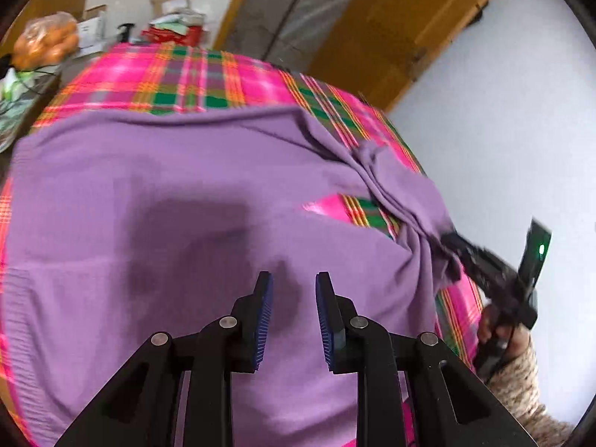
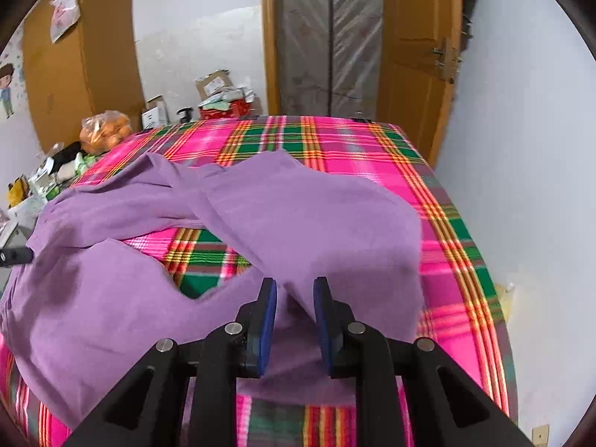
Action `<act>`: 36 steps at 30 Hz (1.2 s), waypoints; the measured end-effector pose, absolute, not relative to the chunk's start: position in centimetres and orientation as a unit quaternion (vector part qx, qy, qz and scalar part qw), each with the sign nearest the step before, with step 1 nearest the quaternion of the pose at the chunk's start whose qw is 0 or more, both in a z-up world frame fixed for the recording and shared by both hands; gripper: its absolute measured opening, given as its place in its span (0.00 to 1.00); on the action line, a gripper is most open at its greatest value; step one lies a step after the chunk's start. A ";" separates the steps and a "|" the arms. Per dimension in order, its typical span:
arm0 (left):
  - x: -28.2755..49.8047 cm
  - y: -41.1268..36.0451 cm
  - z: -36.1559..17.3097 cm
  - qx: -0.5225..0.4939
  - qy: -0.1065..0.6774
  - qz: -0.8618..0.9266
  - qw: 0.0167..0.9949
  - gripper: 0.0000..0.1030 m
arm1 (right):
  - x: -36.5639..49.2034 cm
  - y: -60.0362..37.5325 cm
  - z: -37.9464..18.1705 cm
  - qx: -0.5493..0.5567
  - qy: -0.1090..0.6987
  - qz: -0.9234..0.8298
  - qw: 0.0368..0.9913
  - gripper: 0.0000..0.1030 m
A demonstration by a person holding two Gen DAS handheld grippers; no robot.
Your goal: Fold clothes
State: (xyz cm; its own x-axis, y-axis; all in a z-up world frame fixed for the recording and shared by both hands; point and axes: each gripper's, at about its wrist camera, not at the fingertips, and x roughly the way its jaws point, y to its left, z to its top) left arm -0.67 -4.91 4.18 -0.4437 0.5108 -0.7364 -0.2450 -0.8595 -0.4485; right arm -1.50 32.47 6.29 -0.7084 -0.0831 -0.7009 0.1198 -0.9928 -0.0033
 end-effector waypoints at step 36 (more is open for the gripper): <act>0.1 0.8 0.0 -0.513 -0.158 0.807 0.248 0.26 | -3.7 37.8 8.6 0.349 -0.035 -0.936 -0.007 0.04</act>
